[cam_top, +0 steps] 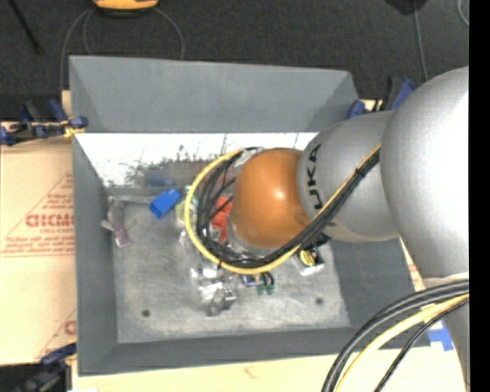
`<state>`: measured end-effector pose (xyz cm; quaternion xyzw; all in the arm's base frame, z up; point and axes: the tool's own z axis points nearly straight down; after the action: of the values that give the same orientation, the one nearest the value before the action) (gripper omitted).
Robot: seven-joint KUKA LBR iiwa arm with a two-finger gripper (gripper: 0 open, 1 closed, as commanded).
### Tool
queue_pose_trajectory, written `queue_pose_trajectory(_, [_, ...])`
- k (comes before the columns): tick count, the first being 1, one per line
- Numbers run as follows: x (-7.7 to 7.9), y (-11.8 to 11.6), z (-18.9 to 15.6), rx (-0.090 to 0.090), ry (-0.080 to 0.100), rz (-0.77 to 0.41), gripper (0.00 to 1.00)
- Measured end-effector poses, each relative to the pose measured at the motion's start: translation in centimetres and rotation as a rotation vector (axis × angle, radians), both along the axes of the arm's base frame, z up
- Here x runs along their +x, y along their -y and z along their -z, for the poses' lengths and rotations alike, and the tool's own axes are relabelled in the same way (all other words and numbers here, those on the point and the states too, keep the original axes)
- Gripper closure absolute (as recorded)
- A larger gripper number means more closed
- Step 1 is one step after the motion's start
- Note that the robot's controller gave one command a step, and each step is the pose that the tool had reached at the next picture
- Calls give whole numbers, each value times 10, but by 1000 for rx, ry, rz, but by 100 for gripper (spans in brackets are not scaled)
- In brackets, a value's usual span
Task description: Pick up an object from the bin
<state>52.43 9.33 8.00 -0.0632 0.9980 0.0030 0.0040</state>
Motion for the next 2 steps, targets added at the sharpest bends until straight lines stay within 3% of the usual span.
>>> queue_pose_trajectory(2, [4,5,3,2,7,-63,0])
